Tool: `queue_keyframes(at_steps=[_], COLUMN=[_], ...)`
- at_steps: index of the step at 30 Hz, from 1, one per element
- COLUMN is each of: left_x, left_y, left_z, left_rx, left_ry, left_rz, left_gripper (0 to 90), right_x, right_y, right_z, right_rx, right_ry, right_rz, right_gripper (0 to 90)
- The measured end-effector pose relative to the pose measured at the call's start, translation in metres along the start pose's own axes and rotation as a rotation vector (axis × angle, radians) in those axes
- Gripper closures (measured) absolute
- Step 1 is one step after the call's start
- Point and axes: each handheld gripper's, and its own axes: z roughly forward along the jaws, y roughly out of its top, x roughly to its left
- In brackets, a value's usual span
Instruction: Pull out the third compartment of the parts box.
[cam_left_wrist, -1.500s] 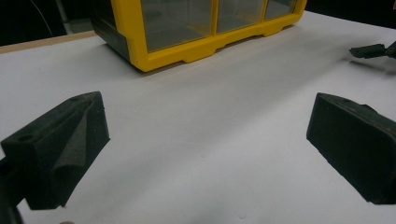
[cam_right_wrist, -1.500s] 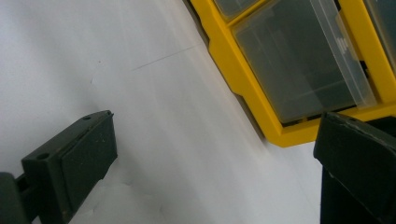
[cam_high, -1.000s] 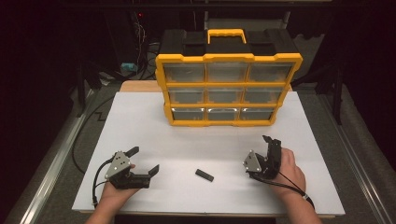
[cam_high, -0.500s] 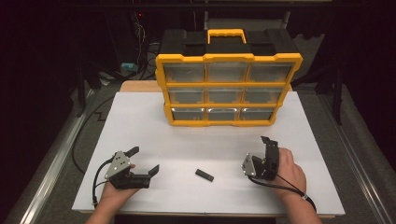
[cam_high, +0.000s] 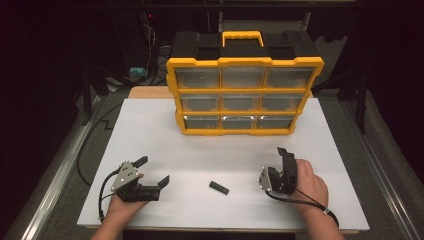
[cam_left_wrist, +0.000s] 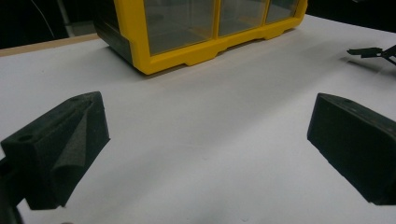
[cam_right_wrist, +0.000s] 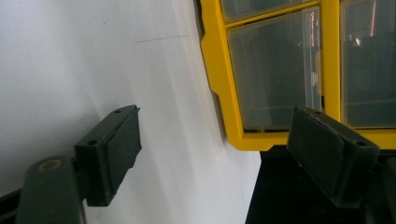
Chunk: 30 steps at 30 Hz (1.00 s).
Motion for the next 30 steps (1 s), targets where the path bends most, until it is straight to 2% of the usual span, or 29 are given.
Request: queue_keyframes(at_steps=[6,18,20,23,30], left_x=[0.000,-0.002,-0.002,-0.002,-0.004], left_y=[0.000,-0.001,-0.001,-0.001,-0.002], left_z=[0.001,0.005,0.005,0.006,0.008], left_rx=[0.005,0.010,0.008,0.008,0.004], left_ry=[0.018,0.005,0.004,-0.002,-0.011], left_rz=[0.012,0.025,0.023,0.021,0.029], left_gripper=[0.1,0.1,0.1,0.1,0.1], right_x=[0.002,0.001,0.001,-0.005,-0.016], right_y=[0.001,0.008,0.009,0.012,0.016], right_z=[0.004,0.018,0.018,0.020,0.020], right_rx=[0.007,0.020,0.019,0.012,-0.004], right_ry=[-0.012,-0.049,-0.055,-0.086,-0.121], right_rz=[-0.001,-0.021,-0.012,-0.008,-0.006], right_gripper=[29.0,37.0,37.8,38.8,39.6])
